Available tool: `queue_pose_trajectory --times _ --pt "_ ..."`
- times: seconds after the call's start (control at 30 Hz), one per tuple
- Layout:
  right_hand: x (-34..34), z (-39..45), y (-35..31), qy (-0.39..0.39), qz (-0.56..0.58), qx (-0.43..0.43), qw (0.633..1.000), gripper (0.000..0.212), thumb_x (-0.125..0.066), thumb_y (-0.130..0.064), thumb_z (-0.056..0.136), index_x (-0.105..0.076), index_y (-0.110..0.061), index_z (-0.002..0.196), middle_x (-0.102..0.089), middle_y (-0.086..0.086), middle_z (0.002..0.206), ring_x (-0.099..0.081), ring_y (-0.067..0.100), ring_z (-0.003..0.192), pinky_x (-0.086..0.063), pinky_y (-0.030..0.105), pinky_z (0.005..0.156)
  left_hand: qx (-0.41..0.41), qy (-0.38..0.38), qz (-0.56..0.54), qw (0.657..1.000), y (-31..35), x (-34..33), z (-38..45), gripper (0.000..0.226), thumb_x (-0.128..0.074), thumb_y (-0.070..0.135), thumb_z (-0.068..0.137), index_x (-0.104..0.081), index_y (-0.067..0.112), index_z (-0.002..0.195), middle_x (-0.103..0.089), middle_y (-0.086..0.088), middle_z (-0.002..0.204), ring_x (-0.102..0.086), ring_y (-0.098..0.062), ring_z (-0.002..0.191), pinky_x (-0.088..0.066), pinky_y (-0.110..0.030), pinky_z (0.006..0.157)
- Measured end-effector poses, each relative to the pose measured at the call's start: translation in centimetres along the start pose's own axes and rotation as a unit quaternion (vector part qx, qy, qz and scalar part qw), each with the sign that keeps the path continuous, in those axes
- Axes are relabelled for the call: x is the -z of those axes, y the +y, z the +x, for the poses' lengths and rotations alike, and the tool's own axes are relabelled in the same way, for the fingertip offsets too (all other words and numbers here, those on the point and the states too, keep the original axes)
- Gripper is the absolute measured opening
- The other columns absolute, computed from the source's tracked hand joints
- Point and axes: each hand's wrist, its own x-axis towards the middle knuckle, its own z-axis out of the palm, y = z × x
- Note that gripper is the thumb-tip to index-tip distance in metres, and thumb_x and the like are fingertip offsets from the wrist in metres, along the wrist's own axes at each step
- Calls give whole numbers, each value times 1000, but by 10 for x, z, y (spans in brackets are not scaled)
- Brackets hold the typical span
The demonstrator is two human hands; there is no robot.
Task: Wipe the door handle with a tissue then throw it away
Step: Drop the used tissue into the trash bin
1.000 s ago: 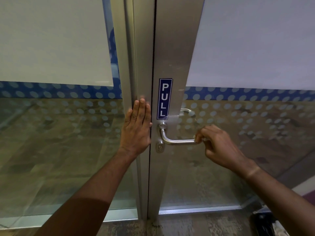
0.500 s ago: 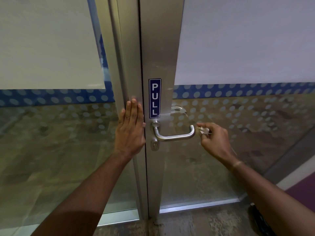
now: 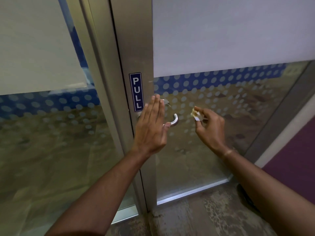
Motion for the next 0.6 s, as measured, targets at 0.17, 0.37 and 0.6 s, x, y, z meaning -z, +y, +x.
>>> queue_pose_trajectory --times 0.17,0.37,0.6 --pt "24 -10 3 48 -43 9 998 39 -66 -7 83 -65 -12 122 -71 3 114 -66 12 97 -53 26 87 -37 -27 -61 997 34 -13 5 74 -40 32 96 -5 -1 152 -6 -20 161 -5 -28 151 -3 -38 124" --pt "64 -34 25 91 -76 17 993 37 -67 4 76 -71 -9 110 -66 9 101 -61 14 92 -53 30 82 -65 -66 -104 990 84 -32 12 74 -39 34 95 -11 -3 152 -8 -21 162 -4 -28 152 -8 -41 124" --pt "125 -58 59 124 -128 -18 984 40 -67 3 75 -71 -10 113 -66 6 93 -63 17 81 -47 21 73 -89 -109 -137 981 149 -54 21 74 -38 36 95 -13 -2 153 -8 -22 162 -5 -30 152 -12 -44 123"
